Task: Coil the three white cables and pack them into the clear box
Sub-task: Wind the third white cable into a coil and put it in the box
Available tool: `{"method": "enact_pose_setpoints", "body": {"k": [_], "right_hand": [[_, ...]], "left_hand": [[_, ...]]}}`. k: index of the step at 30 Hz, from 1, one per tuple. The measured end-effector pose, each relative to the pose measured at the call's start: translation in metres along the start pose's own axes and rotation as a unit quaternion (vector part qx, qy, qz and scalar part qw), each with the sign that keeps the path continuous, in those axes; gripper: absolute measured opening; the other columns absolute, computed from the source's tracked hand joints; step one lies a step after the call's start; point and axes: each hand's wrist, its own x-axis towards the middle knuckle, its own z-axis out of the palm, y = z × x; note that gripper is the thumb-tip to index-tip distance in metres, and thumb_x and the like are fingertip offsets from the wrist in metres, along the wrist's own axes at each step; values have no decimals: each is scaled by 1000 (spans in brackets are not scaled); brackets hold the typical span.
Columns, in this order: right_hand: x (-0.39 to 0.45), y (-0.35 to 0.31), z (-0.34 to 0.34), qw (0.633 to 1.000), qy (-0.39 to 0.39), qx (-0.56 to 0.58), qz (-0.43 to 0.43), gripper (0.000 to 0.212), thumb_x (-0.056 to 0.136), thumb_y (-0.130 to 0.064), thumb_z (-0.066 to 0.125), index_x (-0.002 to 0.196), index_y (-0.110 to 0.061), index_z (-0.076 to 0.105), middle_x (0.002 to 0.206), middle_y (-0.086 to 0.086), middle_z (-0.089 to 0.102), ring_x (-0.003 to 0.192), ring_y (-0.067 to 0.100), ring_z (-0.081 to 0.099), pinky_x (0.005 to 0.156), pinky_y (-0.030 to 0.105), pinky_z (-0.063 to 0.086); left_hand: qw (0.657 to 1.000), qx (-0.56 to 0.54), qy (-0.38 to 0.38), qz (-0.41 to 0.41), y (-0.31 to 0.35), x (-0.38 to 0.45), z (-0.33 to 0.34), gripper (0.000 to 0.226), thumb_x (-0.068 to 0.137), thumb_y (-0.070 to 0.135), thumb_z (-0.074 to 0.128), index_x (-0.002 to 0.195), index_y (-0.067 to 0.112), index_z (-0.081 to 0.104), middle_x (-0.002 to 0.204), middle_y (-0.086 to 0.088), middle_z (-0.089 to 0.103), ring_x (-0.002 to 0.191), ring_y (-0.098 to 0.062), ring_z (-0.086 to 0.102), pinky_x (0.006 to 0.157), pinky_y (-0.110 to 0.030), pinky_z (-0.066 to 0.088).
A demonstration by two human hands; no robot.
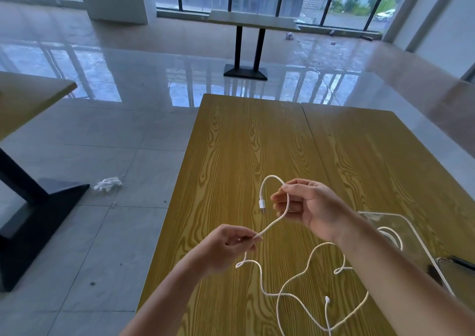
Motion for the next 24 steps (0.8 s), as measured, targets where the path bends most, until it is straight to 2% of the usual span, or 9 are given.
{"method": "enact_pose_setpoints", "body": {"k": [1, 5, 7, 9, 11, 14, 18, 21, 24], "right_hand": [[-2, 1, 2, 999, -13, 34, 5, 11, 94, -8, 58, 87, -7, 67, 87, 17, 75, 72, 27, 71, 67, 37, 60], [-3, 3, 16, 996, -7, 88, -4, 5, 94, -7, 60, 93, -5, 64, 84, 18, 74, 73, 28, 72, 72, 42, 63], [-1, 2, 20, 997, 16, 71, -15, 9, 96, -11, 61, 94, -3, 64, 77, 14, 71, 66, 23, 69, 64, 38, 62], [3, 2, 19, 996, 67, -20, -50, 20, 98, -19, 60, 89, -3, 67, 68, 7, 62, 57, 16, 59, 55, 32, 57], [8, 3, 14, 975, 131, -148, -98, 29, 99, -25, 57, 79, -8, 71, 64, 4, 52, 55, 16, 49, 55, 33, 51], [11, 4, 4, 937, 166, -277, -135, 18, 94, -16, 58, 79, -16, 66, 66, 1, 54, 60, 18, 48, 59, 37, 47], [9, 4, -9, 913, 115, -356, -163, 22, 89, -8, 61, 95, -28, 65, 97, -5, 62, 73, 12, 60, 66, 33, 58], [6, -1, -12, 920, 50, -355, -156, 14, 93, -7, 63, 91, -17, 73, 84, 7, 71, 70, 14, 65, 70, 33, 61], [-1, -2, -10, 964, 7, -229, -132, 13, 94, 3, 60, 93, -2, 72, 82, 15, 73, 71, 19, 71, 67, 30, 61]], "left_hand": [[1000, 10, 12, 13, 1, 0, -1, 22, 97, 21, 61, 99, 36, 75, 93, 3, 78, 94, -23, 72, 94, -45, 54], [993, 35, 69, 88, 8, -2, -4, 14, 92, 24, 67, 102, 29, 76, 89, 7, 75, 84, -7, 70, 85, -28, 58], [985, 44, 89, 139, 13, -3, -4, 14, 93, 21, 66, 101, 26, 76, 87, 7, 74, 80, -9, 69, 78, -25, 57], [977, 53, 105, 177, 16, -4, -6, 16, 95, 15, 63, 102, 22, 75, 88, 12, 73, 80, -9, 69, 75, -21, 54], [972, 55, 119, 194, 23, -6, -10, 19, 96, 10, 60, 103, 21, 75, 86, 20, 72, 81, -7, 69, 75, -17, 52], [971, 42, 130, 198, 33, -5, -20, 22, 97, 8, 59, 102, 23, 74, 82, 19, 73, 82, -6, 71, 77, -16, 52], [973, 36, 134, 182, 42, -1, -32, 25, 97, 7, 57, 98, 27, 72, 78, 16, 73, 82, -2, 71, 76, -11, 50], [974, 33, 157, 162, 47, 1, -39, 24, 98, 11, 56, 97, 30, 72, 77, 10, 74, 80, -2, 70, 74, -10, 48], [967, 13, 205, 147, 47, 9, -41, 22, 96, 20, 60, 96, 39, 72, 88, 15, 77, 87, -8, 72, 79, -22, 54]]}}
